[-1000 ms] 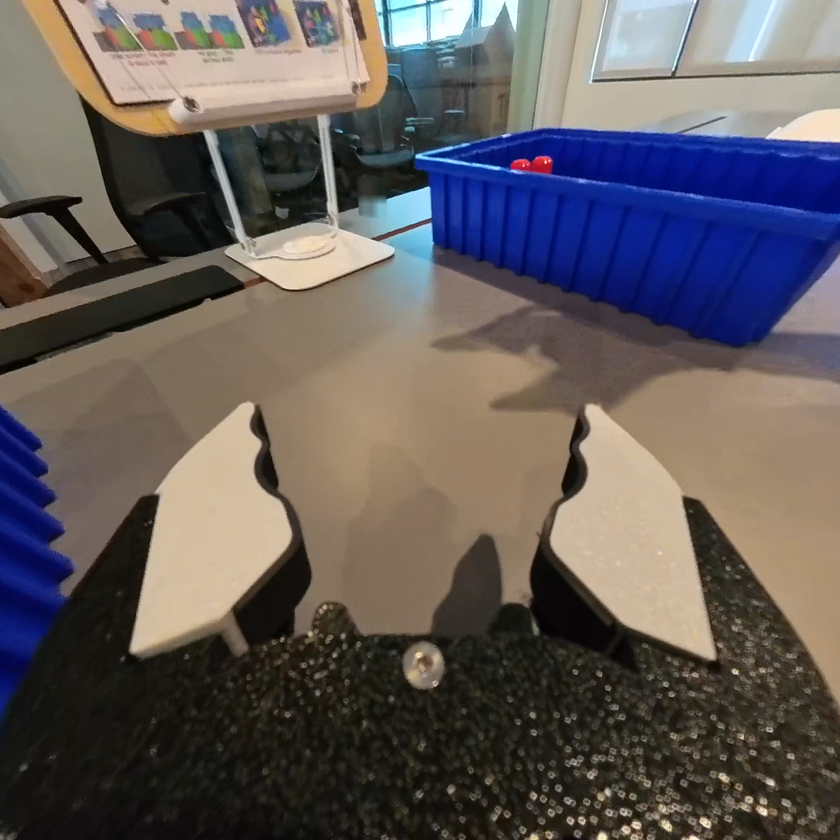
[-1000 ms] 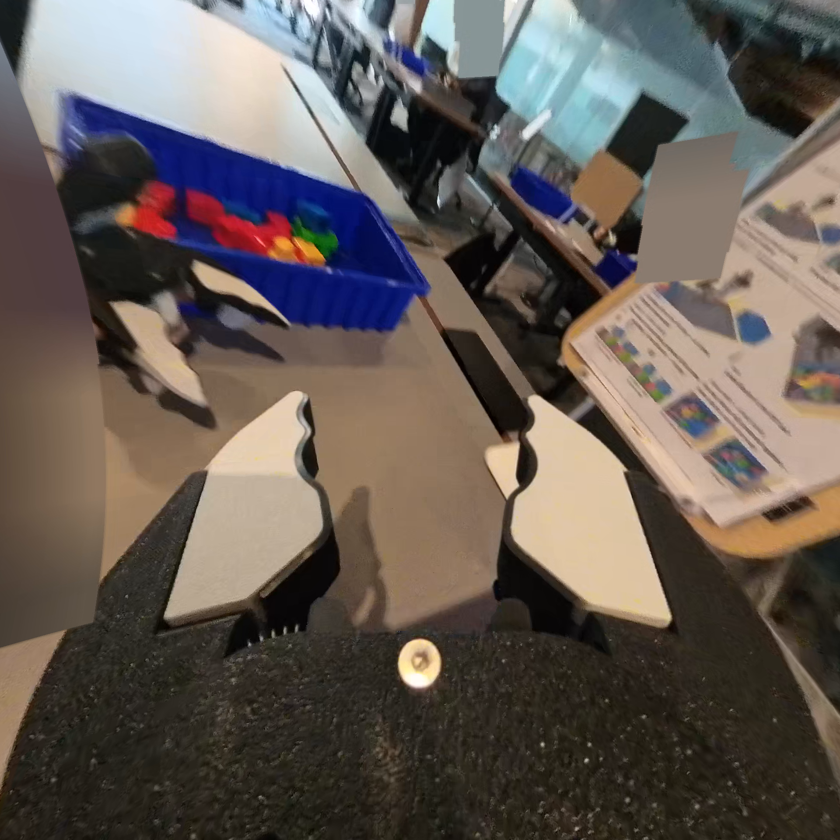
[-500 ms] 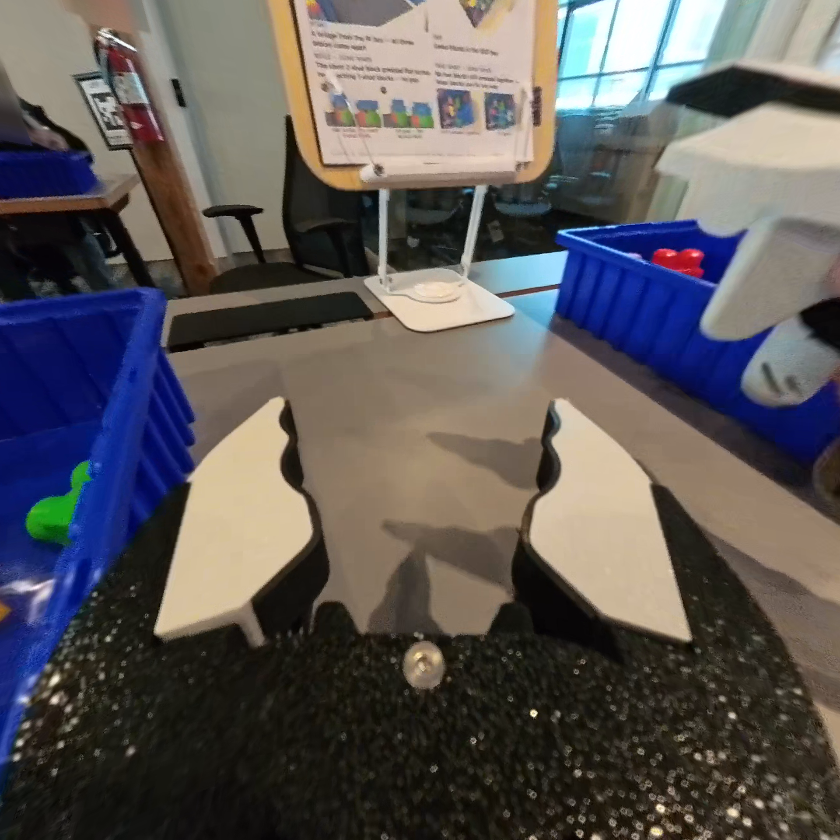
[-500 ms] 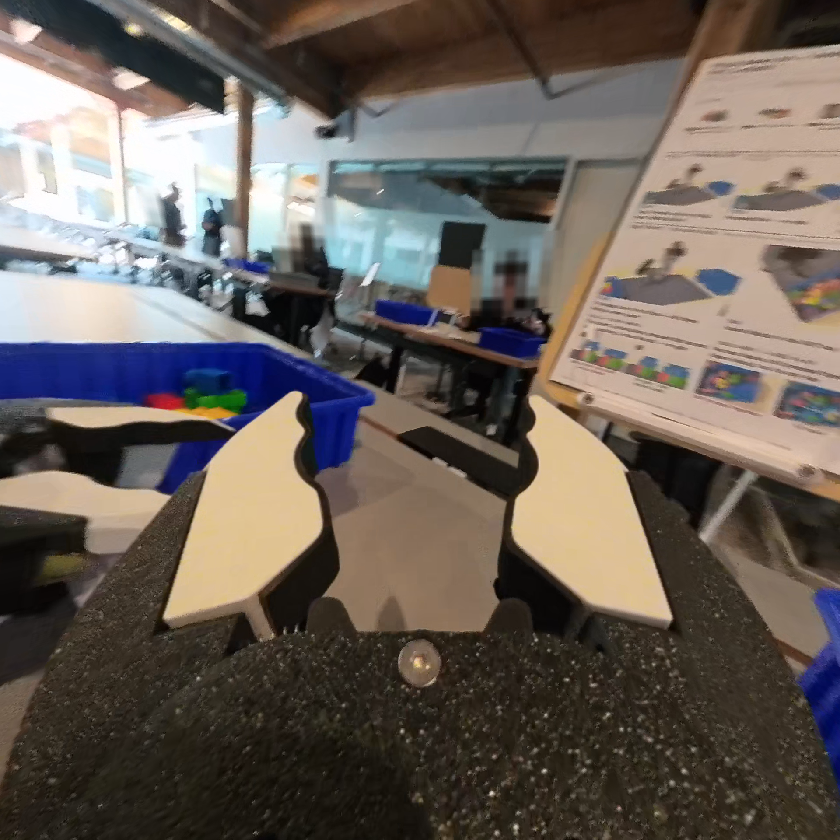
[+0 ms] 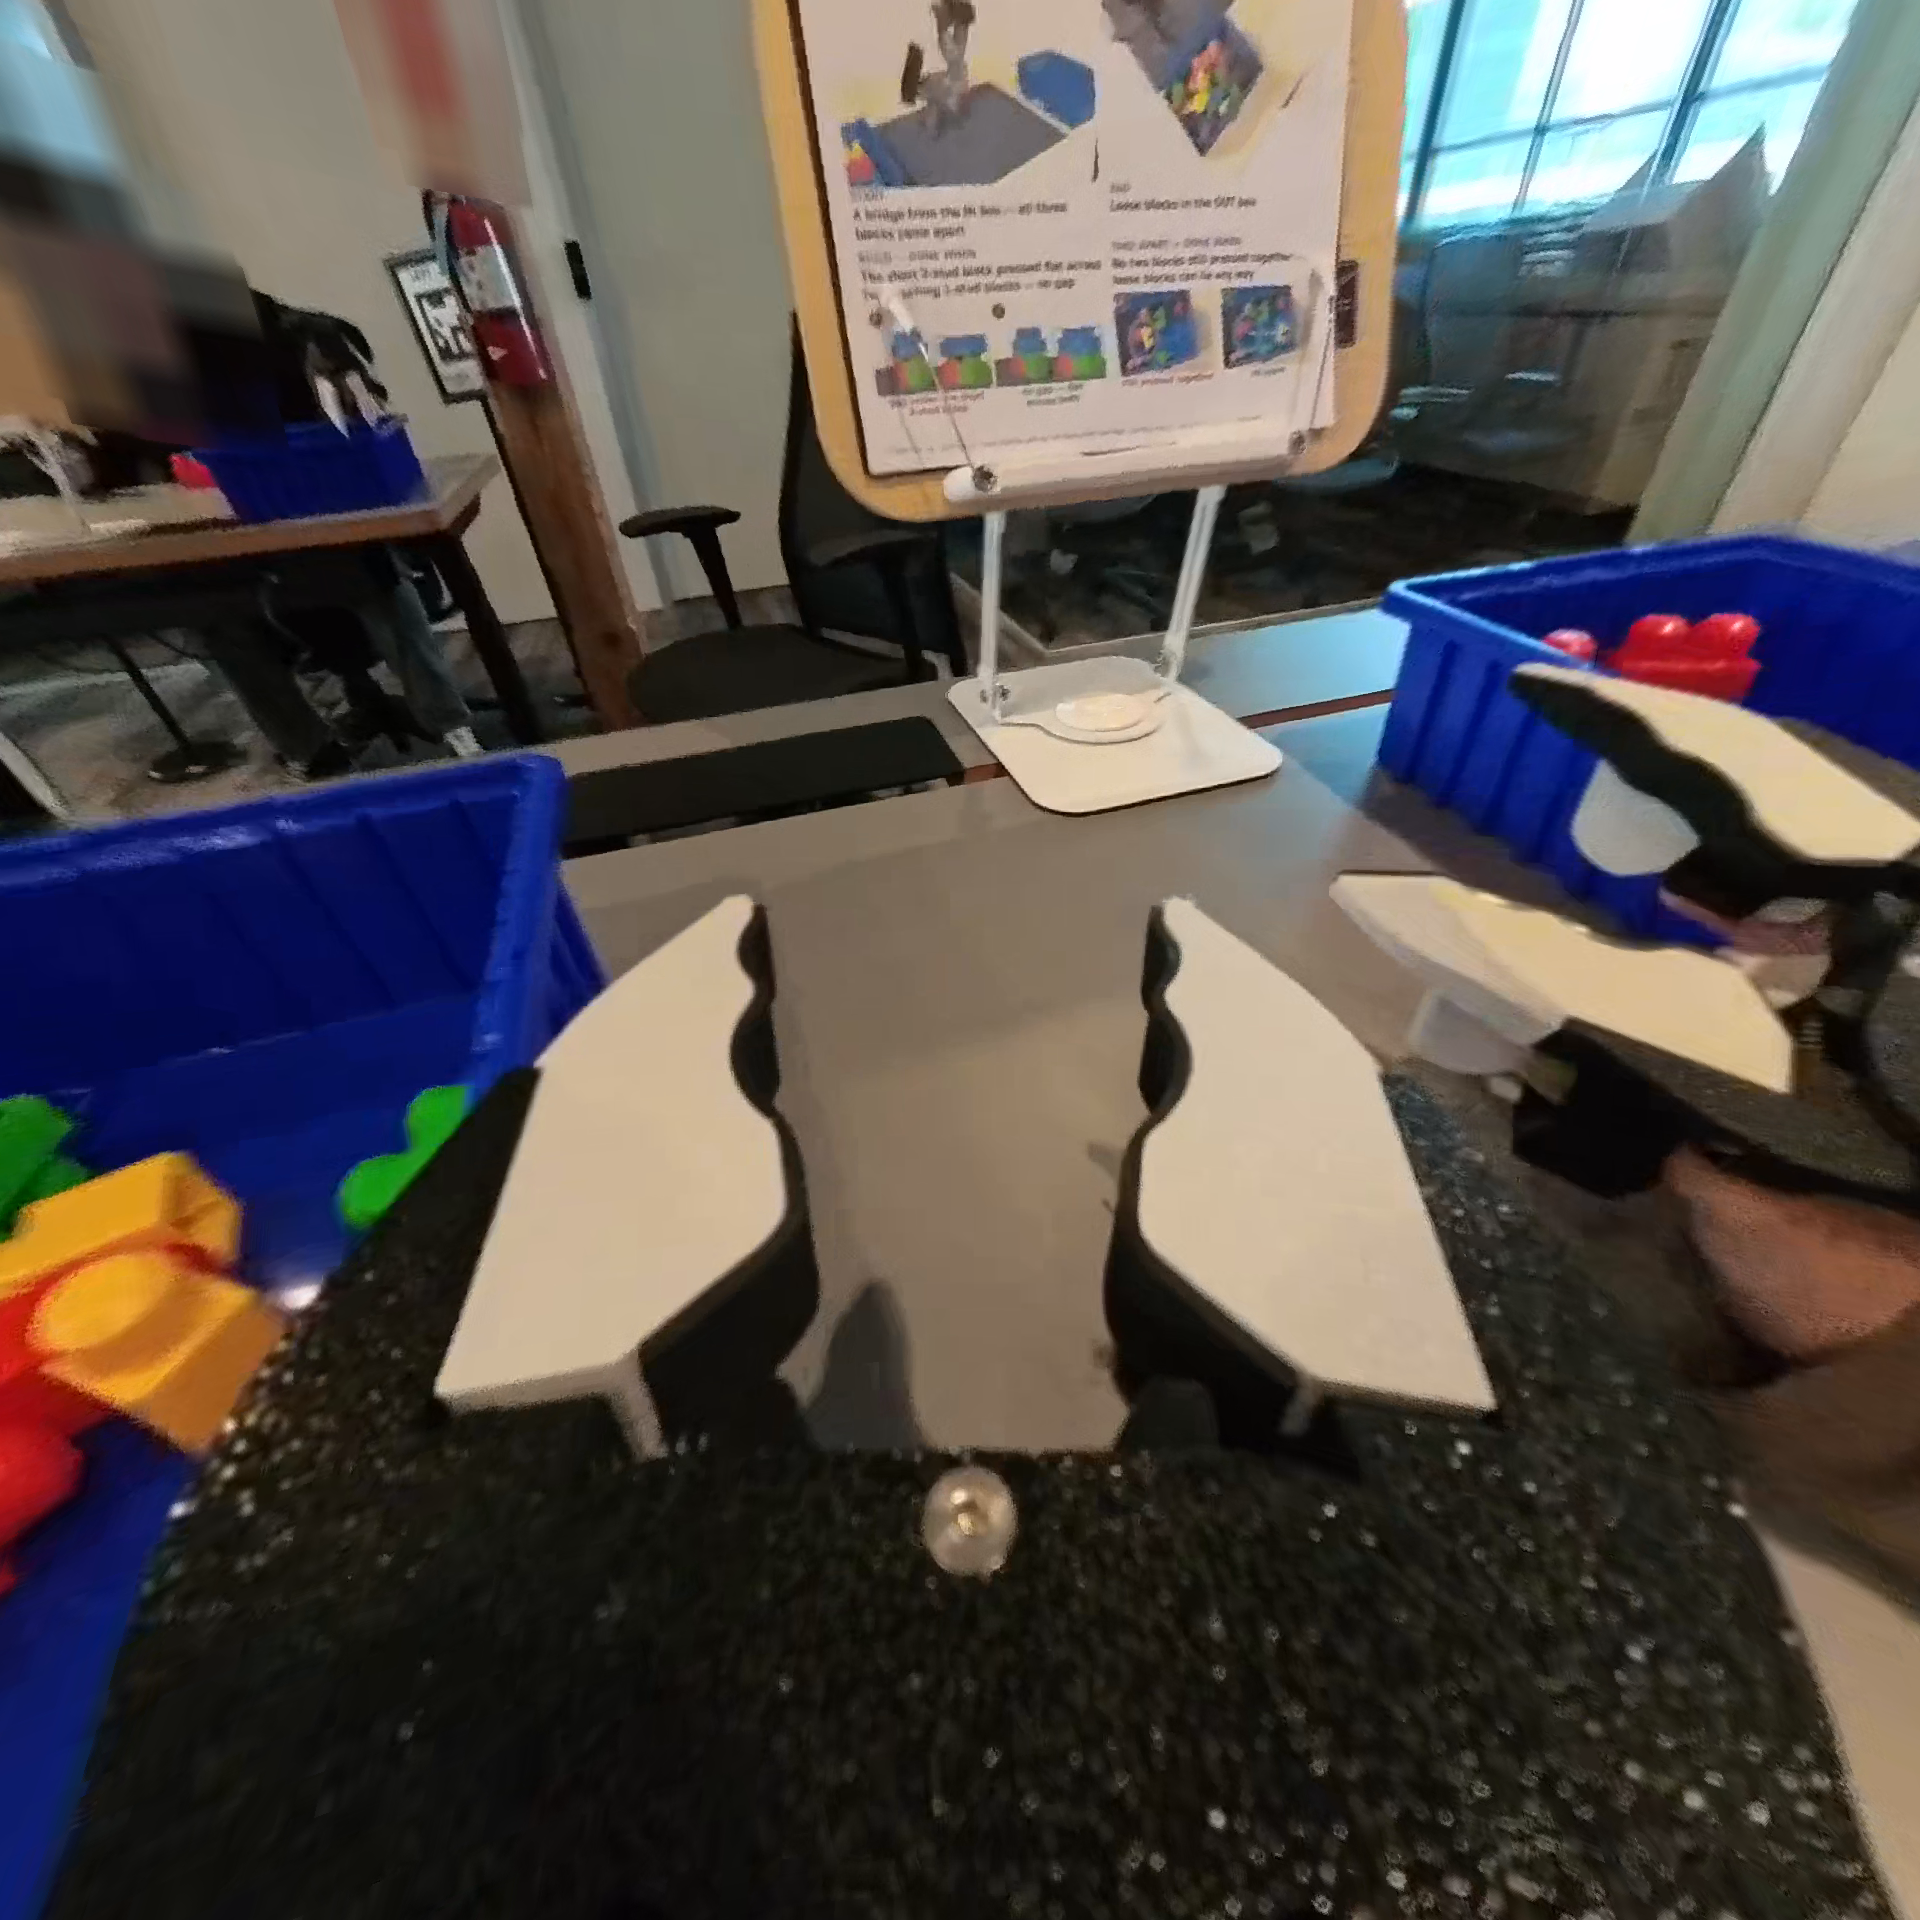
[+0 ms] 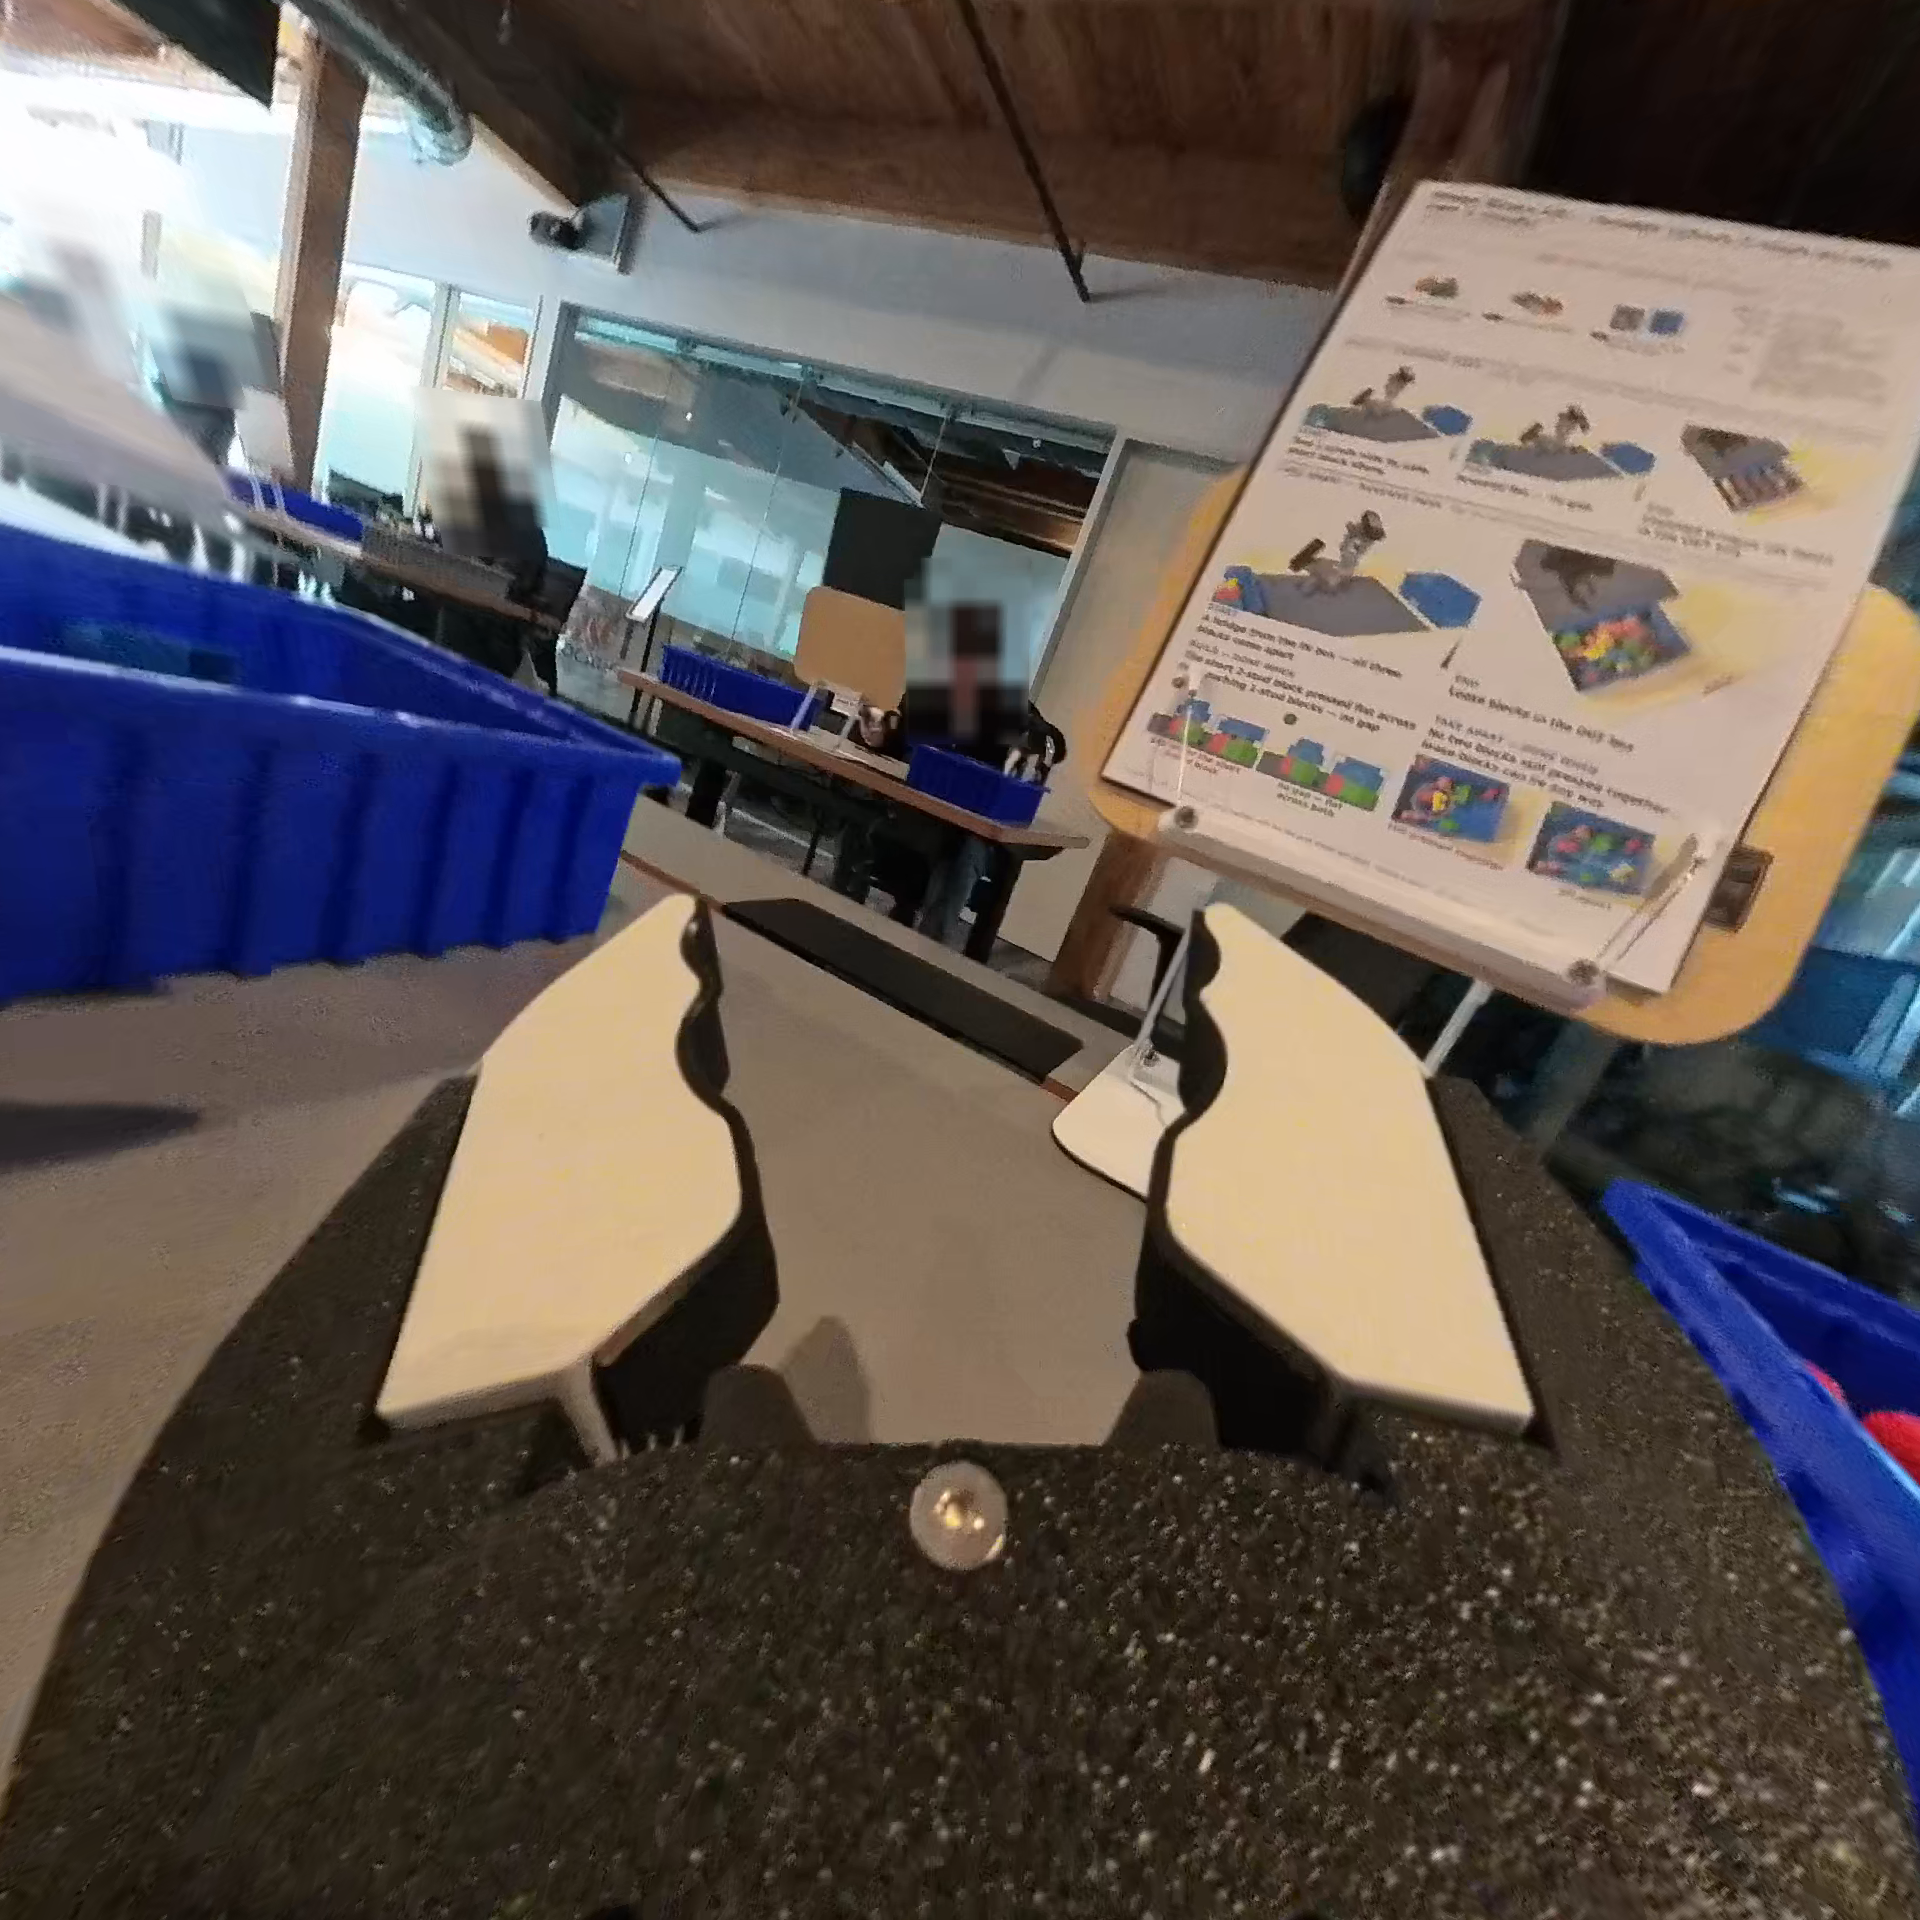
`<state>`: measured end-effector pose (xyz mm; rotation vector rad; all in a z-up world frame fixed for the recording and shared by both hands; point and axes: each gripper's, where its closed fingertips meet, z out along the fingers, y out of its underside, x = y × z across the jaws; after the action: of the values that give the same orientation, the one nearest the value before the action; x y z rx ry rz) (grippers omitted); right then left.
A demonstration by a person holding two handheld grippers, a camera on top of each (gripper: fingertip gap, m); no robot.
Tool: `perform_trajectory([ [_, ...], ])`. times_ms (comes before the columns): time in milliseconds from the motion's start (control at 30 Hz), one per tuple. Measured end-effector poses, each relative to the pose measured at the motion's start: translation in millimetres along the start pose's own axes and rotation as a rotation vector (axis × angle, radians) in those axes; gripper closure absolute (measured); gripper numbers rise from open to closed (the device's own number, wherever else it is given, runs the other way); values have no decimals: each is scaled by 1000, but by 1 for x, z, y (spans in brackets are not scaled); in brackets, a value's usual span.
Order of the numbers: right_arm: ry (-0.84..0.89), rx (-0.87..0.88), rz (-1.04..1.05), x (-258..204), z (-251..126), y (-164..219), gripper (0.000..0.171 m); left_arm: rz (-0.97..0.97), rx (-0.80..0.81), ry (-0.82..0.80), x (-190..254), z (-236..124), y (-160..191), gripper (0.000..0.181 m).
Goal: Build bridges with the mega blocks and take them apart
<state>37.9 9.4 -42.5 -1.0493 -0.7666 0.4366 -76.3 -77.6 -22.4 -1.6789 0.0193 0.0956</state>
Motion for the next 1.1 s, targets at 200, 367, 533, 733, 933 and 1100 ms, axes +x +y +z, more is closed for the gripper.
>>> perform_trajectory([
  [200,-28,-23,7,-4,0,5,89,108,-138,-229,-64,-47,-9,136],
  [367,-19,-65,37,1,-1,16,91,65,-290,-341,-104,-57,10,137],
  [533,-22,-98,43,3,-3,22,92,111,-335,-459,-127,-63,16,139],
  [733,-44,-114,-2,-3,-4,23,93,99,-347,-510,-144,-73,17,141],
  [933,-56,-120,1,-5,-4,25,93,68,-356,-537,-159,-85,22,142],
  [1100,-69,-122,-13,-8,-3,25,93,54,-356,-529,-180,-93,18,139],
])
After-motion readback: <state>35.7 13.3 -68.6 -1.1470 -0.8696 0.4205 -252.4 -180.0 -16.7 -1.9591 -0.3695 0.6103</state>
